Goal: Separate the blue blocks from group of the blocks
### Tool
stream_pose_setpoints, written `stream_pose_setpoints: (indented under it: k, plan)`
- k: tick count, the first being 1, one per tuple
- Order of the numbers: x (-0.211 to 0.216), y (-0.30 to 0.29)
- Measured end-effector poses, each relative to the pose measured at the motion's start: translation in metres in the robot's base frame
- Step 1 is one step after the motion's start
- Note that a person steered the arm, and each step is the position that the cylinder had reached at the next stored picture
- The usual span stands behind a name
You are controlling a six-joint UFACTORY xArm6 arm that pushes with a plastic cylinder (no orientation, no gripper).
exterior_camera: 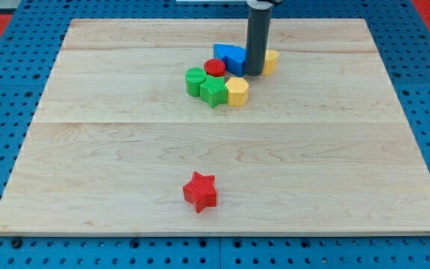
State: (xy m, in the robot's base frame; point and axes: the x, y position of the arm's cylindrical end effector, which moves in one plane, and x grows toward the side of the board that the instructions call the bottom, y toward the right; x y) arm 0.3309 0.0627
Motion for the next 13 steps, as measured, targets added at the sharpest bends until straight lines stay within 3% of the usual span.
stream_pose_setpoints:
  k: [6, 10, 11, 13]
  plan:
    - [-0.005, -0.027]
    - [-0.044, -0.045]
    - [-0.041, -0.045]
    - [0.016, -0.056]
